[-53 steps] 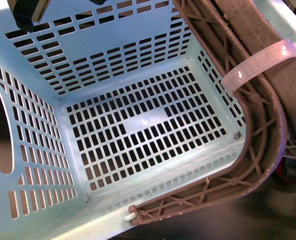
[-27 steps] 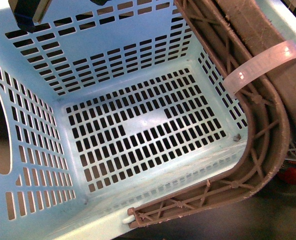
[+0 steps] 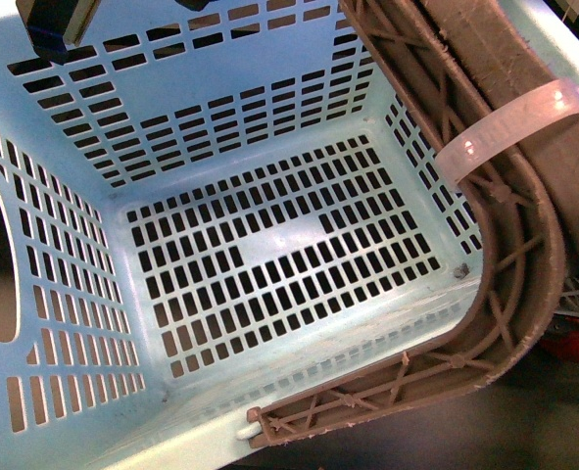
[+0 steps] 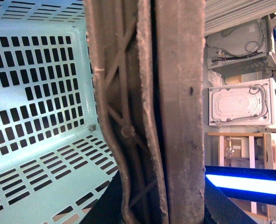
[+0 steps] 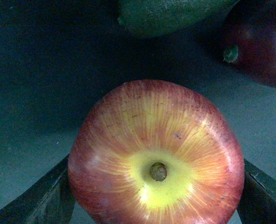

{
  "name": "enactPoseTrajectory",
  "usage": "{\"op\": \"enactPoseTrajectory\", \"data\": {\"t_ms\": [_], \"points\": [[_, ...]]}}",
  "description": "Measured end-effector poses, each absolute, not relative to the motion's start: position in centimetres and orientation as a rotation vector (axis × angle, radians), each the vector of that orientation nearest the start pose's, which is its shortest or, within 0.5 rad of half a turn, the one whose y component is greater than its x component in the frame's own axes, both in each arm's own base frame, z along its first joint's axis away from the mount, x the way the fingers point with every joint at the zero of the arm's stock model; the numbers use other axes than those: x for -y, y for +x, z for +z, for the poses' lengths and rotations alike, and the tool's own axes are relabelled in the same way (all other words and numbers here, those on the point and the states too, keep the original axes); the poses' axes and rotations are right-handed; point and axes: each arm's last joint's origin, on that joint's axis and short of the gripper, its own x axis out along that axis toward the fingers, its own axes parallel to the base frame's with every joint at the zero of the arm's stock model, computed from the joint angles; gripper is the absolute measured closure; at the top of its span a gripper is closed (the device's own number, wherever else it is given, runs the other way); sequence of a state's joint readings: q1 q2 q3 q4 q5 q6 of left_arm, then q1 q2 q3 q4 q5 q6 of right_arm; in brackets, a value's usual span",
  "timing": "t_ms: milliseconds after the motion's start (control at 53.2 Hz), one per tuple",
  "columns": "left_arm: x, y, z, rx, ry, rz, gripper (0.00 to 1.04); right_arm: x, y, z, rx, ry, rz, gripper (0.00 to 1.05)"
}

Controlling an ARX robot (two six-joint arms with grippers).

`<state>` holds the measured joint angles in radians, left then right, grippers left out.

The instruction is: Pick apple with right arm and hold basket with left

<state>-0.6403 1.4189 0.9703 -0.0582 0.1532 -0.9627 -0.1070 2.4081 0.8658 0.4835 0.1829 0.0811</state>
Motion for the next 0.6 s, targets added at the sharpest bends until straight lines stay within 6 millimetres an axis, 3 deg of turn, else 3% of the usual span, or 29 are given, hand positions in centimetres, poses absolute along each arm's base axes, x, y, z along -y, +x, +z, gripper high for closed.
{"op": "enactPoseTrajectory", "data": {"t_ms": [207,395,602], "points": [[18.9,24.7,26.5,-0.828,-0.766,-0.466,0.87,4.6,31.5,-1.6,-0.996,0.031,-0.295,0.25],[18.9,24.7,26.5,-0.828,-0.766,-0.466,0.87,5.7,30.1,4.1,-0.861,0.041,-0.302,0.25],[18.9,24.7,26.5,-0.828,-0.766,-0.466,0.87,6.1,27.9,12.3,-0.668,0.066,-0.313,0.25]]}}
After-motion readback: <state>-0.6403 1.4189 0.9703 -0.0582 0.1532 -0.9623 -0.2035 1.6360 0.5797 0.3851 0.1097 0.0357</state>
